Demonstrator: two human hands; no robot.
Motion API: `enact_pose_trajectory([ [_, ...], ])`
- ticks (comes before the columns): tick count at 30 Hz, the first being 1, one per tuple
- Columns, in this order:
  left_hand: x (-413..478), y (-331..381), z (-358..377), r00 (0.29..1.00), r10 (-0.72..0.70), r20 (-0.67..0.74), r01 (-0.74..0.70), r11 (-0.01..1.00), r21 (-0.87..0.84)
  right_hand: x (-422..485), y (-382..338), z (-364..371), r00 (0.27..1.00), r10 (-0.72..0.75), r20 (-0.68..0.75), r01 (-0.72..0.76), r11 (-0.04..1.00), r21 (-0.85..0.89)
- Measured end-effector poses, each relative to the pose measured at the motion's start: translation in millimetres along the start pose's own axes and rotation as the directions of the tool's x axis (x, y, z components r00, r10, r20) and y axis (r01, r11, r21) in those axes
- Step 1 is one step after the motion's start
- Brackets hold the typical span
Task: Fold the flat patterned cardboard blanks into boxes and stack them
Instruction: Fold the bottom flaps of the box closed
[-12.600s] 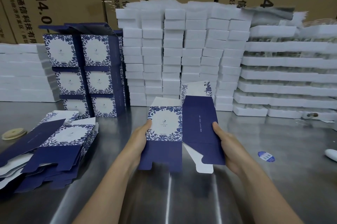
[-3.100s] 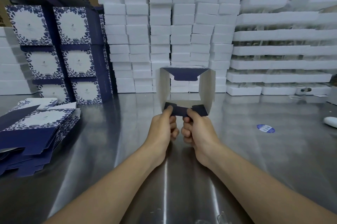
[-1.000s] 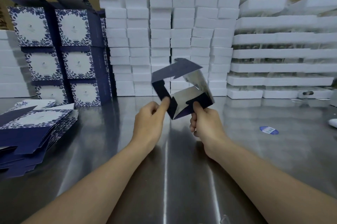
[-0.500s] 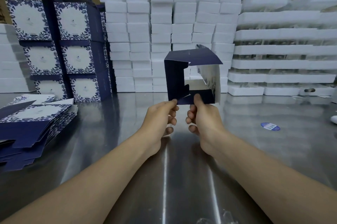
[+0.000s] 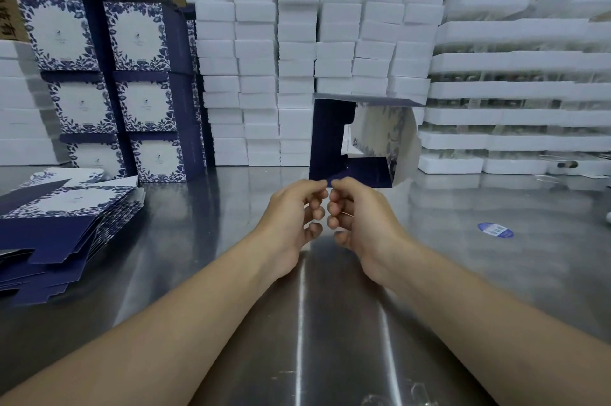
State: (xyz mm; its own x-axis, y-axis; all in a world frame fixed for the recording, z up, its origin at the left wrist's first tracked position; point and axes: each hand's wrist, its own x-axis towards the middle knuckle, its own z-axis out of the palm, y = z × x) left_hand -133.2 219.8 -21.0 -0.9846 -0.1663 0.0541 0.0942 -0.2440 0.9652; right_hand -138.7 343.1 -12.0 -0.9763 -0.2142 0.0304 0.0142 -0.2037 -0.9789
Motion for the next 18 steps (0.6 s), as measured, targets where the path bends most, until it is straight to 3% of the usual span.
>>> enact_pose_trajectory([
  [9, -4.7, -0.5, 4.3, 0.999, -0.01, 0.045, 0.007, 0.997, 0.074, -0.9, -2.3, 0.9, 0.999, -0.009, -0.041, 0.011, 0.999, 0.045],
  [18, -3.3, 0.3, 3.4, 0.999, 0.006, -0.044, -0.005, 1.0, 0.019, -1.6, -3.6, 0.1, 0.998, 0.004, -0.067, -0.004, 1.0, -0.006],
])
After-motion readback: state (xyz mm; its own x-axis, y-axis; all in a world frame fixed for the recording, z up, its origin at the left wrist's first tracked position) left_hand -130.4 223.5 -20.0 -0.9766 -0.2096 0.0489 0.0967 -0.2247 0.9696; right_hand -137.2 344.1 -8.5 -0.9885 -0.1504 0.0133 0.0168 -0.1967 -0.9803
